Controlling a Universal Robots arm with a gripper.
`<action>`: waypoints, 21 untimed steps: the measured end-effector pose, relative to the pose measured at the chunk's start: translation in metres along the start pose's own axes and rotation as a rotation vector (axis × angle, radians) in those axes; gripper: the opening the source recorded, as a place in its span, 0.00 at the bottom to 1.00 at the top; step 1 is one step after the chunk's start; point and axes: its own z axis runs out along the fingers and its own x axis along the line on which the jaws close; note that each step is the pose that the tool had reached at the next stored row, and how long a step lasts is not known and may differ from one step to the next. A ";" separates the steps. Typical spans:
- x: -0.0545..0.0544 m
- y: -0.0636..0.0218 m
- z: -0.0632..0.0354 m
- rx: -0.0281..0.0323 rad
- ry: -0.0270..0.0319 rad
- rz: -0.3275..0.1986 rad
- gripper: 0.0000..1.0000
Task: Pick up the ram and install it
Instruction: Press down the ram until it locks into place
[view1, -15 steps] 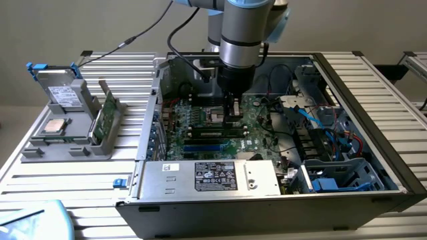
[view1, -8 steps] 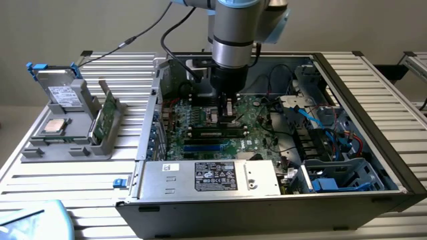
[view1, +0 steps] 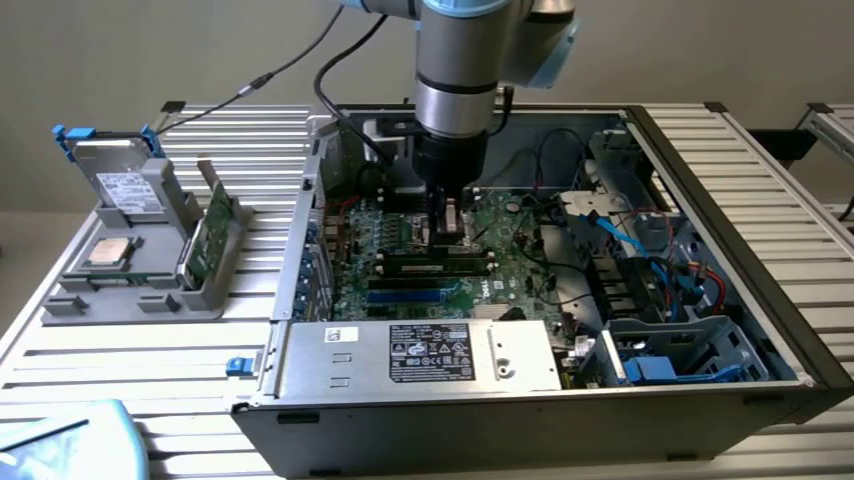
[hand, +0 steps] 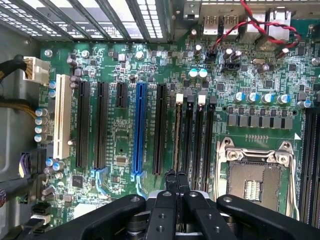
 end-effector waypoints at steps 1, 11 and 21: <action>0.000 0.0000 0.0012 0.0001 0.0001 0.000 0.11; -0.001 0.0000 0.0071 0.0000 0.0001 0.001 0.11; 0.001 -0.0027 -0.0083 -0.0003 -0.0002 0.001 0.11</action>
